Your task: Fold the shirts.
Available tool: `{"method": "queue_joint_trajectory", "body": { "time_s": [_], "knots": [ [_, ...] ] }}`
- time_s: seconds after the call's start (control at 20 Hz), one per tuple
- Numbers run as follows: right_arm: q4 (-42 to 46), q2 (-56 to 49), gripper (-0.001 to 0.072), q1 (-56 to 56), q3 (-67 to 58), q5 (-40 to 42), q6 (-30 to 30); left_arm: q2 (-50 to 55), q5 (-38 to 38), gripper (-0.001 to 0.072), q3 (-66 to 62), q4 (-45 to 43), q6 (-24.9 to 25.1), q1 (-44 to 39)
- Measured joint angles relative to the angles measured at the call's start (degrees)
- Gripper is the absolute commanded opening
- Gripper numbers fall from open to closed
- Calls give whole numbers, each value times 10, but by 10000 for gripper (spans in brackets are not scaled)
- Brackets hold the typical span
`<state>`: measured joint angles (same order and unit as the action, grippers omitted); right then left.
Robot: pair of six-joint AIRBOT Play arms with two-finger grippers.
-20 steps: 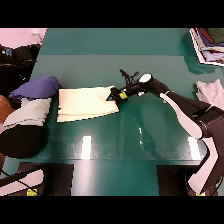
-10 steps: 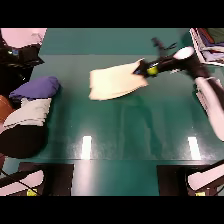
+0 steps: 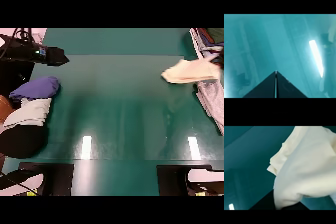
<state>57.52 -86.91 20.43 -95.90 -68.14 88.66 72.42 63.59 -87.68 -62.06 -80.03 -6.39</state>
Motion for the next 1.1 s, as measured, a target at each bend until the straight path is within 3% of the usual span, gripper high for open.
{"method": "queue_joint_trajectory", "body": {
  "time_s": [0.45,0.7,1.1],
  "knots": [
    [4,6,14,89,-47,60,12,2,-10,25,0,-1,-8,-16],
    [9,11,14,113,-99,-3,14,2,-10,25,0,-1,-9,-17],
    [95,119,23,181,73,-73,23,2,-2,25,0,-1,-9,-17]
  ]
}}
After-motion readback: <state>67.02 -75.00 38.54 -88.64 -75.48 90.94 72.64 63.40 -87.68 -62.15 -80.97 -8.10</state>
